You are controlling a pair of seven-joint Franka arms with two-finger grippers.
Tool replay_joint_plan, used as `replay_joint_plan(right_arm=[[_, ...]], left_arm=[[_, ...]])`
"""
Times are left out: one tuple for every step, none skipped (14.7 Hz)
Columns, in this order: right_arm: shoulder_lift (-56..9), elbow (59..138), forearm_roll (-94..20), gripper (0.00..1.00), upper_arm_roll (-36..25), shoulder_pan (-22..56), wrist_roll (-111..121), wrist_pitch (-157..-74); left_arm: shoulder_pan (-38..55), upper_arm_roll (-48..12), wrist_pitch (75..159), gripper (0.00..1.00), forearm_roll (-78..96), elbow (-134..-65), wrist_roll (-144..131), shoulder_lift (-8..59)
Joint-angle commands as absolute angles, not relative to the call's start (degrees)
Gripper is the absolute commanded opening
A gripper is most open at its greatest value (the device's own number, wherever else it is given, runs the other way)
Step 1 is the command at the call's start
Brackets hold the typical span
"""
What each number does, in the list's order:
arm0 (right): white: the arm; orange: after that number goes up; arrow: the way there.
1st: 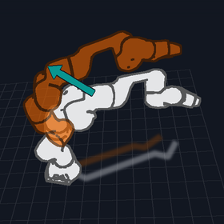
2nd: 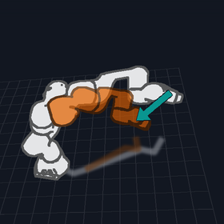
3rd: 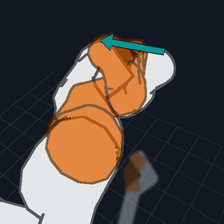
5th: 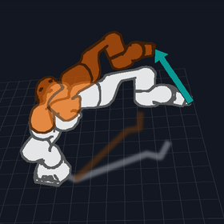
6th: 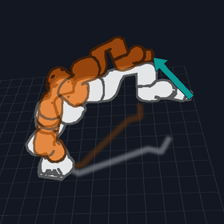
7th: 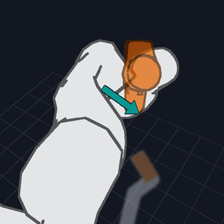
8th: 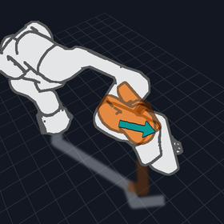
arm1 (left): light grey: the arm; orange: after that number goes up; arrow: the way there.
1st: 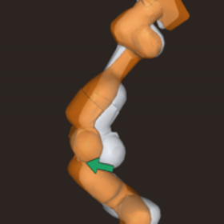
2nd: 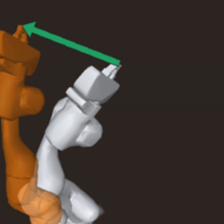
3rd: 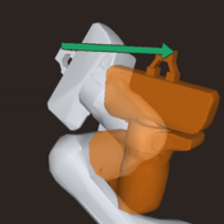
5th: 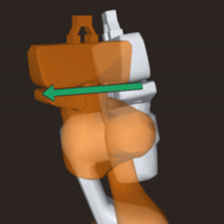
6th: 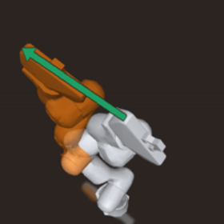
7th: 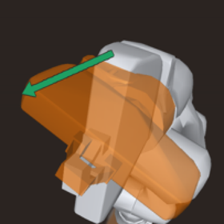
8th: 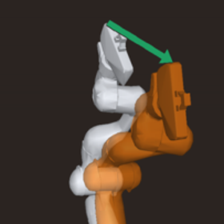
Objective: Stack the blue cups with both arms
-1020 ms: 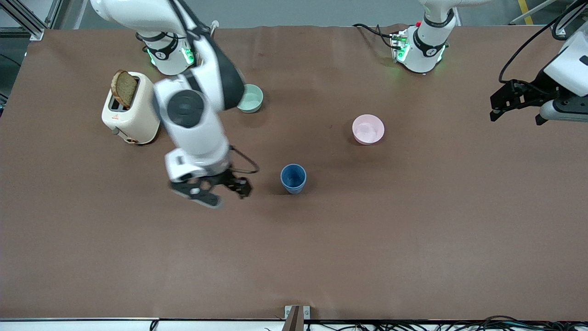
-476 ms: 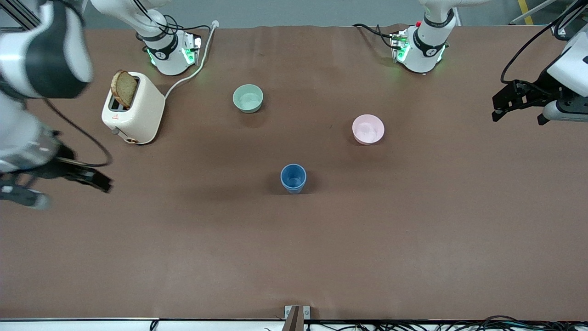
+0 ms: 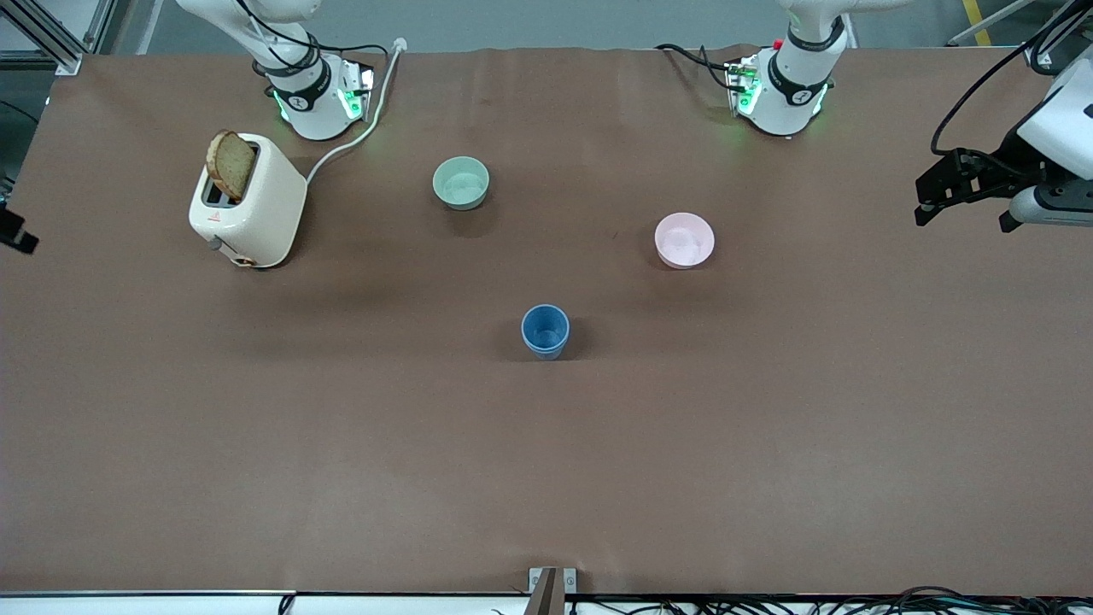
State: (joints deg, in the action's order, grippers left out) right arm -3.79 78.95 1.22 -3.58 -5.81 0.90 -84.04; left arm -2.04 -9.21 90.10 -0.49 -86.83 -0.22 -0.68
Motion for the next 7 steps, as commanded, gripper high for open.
replay_joint_plan(right_arm=[[0.5, 85.4, 1.7, 1.00, -1.9, -6.0, 1.4, -86.1], [0.4, 85.4, 1.6, 1.00, -1.9, -5.9, 1.4, -86.4], [0.3, 85.4, 1.6, 1.00, -1.9, -6.1, 1.4, -86.6], [0.3, 85.4, 1.6, 1.00, -1.9, -6.1, 1.4, -86.9], [0.3, 85.4, 1.6, 1.00, -1.8, -6.0, 1.2, -87.3], [0.2, 85.4, 1.4, 1.00, -1.8, -5.9, 1.0, -87.9], [0.2, 85.3, 1.2, 1.00, -1.8, -5.9, 0.6, -88.2]], left_arm=[[-2.3, -9.4, 89.3, 1.00, -1.1, -86.1, 0.0, -0.8], [-2.3, -9.4, 89.3, 1.00, -1.1, -86.1, 0.0, -0.8], [-2.3, -9.4, 89.3, 1.00, -1.1, -86.2, 0.0, -0.8], [-2.3, -9.4, 89.3, 1.00, -1.1, -86.2, 0.0, -0.8], [-2.4, -9.4, 89.3, 1.00, -1.5, -86.1, 0.3, -0.8], [-2.3, -9.5, 89.3, 1.00, -3.0, -86.1, 0.4, -0.8], [-2.1, -9.6, 89.3, 1.00, -3.8, -86.1, 0.4, -0.8]])
